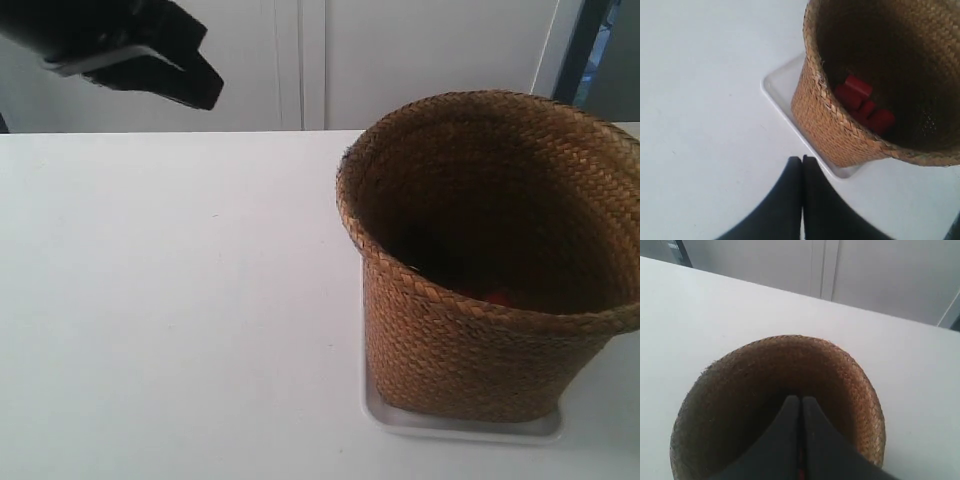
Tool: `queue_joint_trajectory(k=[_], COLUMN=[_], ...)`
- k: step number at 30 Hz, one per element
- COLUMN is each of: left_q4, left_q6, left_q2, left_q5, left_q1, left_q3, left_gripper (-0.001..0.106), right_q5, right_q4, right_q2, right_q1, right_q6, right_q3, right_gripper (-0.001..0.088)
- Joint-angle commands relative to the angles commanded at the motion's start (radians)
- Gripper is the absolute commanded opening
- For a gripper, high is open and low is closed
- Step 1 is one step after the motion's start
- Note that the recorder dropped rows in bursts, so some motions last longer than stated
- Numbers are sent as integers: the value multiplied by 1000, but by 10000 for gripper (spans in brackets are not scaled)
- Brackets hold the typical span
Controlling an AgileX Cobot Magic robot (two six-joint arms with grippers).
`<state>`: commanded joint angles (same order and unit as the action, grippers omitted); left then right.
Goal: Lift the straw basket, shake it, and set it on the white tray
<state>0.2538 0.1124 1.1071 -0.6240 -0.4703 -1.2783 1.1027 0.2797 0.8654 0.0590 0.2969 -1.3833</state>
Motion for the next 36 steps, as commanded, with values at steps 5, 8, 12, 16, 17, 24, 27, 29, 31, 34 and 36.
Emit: queue_joint_trajectory(k=[5,8,12,16,17,24,27,29,31,34,36], left_q4=[-11,-20,-50,-50,-50,-50,-50,-93,-123,-166,-120], left_q6=[0,0,0,0,0,0,0,28,47,49,41], left_q2=[-178,-293,-450,-487,-490,-490,-490,-490,-490,-490,-490], left_q5=[45,143,284,277,277,294,294,291,295,290,293], left_q1=[0,0,0,0,0,0,0,0,0,30,114], left_q3=[198,320,433,441,441,441,441,441,441,441,441], left_gripper=[0,0,0,0,0,0,0,0,0,0,0], right_q5=[-172,-330,-345,-343,-344,-344,-344,-344,-344,-344,-347], right_q4=[26,43,41,41,41,41,41,41,41,41,41], right_q2=[-111,-169,-198,-198,-198,-198,-198,-198,-198,-198,-198], right_q1=[-10,-33,-37,-37,-37,-37,-37,-37,-37,-37,-37], right_q6=[57,89,87,82,82,82,82,82,82,82,82], right_q3=[138,226,317,326,326,326,326,326,326,326,326], right_gripper=[0,0,0,0,0,0,0,0,0,0,0])
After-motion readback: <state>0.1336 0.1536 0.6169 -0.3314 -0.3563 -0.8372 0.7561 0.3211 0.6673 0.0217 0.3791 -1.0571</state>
